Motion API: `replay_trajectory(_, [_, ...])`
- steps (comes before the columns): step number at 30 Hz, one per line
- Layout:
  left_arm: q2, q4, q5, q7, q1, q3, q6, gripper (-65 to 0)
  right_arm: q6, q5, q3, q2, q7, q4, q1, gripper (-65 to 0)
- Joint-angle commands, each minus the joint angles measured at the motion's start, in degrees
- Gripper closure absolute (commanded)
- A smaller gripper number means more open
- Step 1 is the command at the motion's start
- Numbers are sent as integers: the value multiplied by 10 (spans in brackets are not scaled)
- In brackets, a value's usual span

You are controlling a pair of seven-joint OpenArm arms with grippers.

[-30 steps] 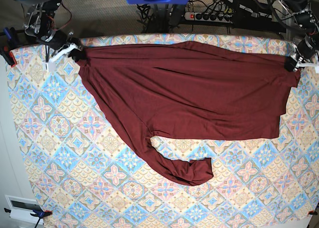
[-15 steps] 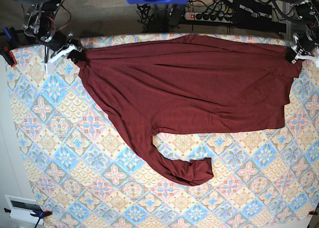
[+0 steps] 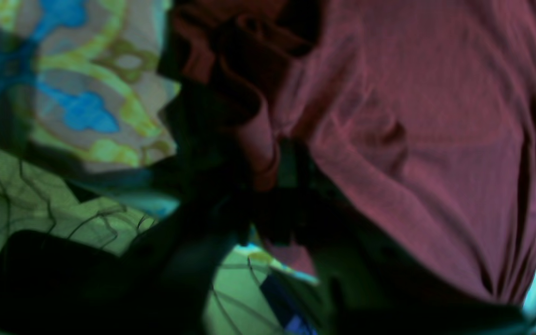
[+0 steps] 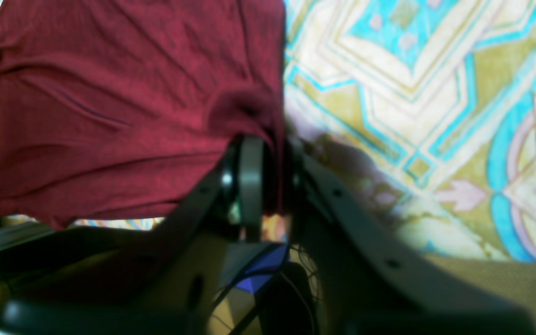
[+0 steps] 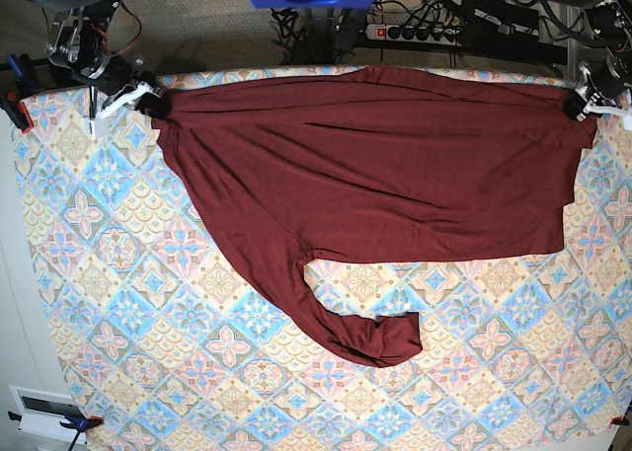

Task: Layout the t-shirt on the table in an organized manner, then fold the t-shirt properly
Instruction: 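Pull the shirt edge apart with both grippers, flattening the shirt, then release the shirt edge and move both grippers down along the shirt sides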

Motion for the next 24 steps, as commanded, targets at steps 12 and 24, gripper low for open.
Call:
replay_trajectory(12, [-13,8,0,3,10,-70,1,-352,2,10,46,9,9,17,-2,-253])
replay_trajectory(24, [-14,8,3,1,-62,-104,1,-353,2,9,68,9,10,83,2,-270])
